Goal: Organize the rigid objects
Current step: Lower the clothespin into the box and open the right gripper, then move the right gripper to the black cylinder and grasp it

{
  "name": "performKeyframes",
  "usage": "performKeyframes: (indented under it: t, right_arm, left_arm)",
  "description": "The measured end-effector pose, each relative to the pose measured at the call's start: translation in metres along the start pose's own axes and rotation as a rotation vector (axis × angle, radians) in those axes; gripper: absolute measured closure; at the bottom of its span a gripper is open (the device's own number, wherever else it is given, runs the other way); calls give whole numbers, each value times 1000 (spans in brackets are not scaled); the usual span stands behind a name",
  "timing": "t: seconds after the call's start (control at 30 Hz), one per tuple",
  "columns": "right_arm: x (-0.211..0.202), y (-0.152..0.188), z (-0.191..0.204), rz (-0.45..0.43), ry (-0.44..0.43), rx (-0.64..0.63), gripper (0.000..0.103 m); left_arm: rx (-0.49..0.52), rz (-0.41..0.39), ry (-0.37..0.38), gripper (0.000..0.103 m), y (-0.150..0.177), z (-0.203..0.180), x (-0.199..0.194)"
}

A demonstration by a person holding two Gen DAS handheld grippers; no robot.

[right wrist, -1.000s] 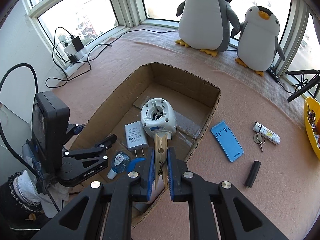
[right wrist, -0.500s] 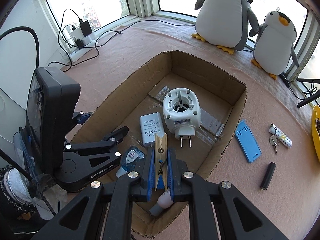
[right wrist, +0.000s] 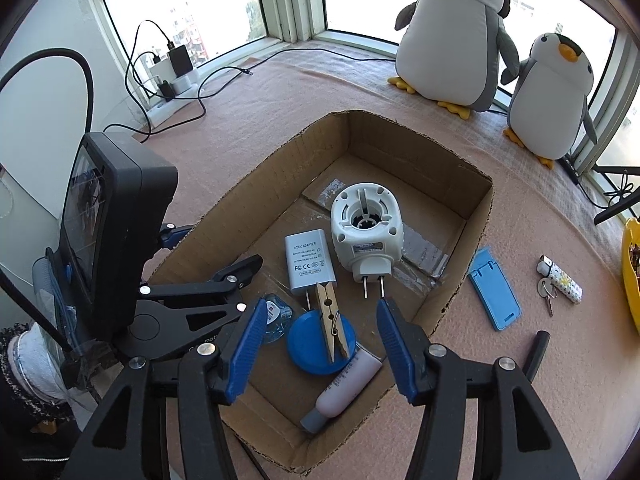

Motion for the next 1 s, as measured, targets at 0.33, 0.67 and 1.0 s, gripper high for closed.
performKeyframes:
  t: [0.33,0.67,1.0]
  right_arm:
    - [-7,4,-9,-5,19,17,50]
    - [-25,17,-38,-26,62,98,38]
    - [-38,39,-90,-20,142,234,34]
  left_arm:
    - [0,-1,0,47,0,0,0]
    - [0,-1,1,47,0,0,0]
    - [0,-1,1,47,1,0,0]
Point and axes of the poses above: each gripper's, at about its wrist camera, not at the fingertips, and x roughly the way its jaws point, z to its left, y to its underside, the point moved 2 cm from there along x, roughly the way its jaws point, and after that the axes turned 13 degrees about -x, right-handed, at the moved point
